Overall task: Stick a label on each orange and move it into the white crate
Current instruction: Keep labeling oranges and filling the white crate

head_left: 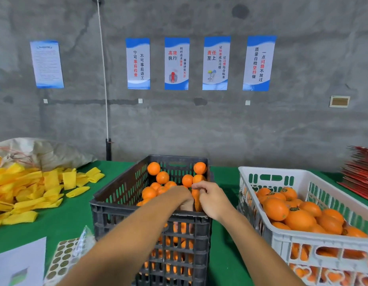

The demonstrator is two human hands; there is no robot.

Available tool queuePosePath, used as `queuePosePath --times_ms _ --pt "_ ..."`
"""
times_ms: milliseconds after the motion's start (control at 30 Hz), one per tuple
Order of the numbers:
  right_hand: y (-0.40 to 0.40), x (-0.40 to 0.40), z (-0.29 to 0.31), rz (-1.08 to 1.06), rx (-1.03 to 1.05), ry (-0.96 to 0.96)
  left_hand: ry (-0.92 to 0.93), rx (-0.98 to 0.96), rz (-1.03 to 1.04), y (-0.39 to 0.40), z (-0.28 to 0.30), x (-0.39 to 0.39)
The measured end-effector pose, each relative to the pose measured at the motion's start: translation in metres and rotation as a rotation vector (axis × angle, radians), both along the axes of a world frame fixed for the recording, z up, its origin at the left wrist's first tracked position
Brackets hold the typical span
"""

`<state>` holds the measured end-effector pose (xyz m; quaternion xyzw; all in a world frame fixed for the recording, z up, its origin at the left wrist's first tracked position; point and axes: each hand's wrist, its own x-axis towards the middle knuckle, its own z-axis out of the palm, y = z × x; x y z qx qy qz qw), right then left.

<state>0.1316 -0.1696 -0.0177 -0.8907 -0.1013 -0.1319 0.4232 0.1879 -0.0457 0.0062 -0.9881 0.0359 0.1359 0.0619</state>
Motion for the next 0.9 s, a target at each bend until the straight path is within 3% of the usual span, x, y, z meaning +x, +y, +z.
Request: queuePosePath --times_ms 133,267,433,567,700,900 --pt "0.001 -0.006 0.004 -0.056 0.003 -0.012 -0.062 -0.177 -0.105 0.003 0.031 -0.036" --pt "-0.004 -0.03 0.008 -0.117 -0.015 -0.142 -0.584 -0.317 -0.251 0.004 0.056 -0.074" --pt "-0.023 -0.082 -0.004 -0.044 0.27 -0.374 -0.864 -0.55 -0.498 -0.012 0.03 -0.128" --pt "-0.048 -0.123 -0.033 -0.117 0.338 -0.482 -1.013 -0.713 -0.594 -0.043 -0.015 -0.163" --pt "-0.081 -0.153 -0.083 -0.112 0.238 -0.372 -0.94 -0.829 -0.549 -0.071 -0.077 -0.176" --pt "-0.109 -0.17 -0.16 -0.1 0.051 -0.009 -0.478 -0.956 -0.307 -0.081 -0.183 -0.182"
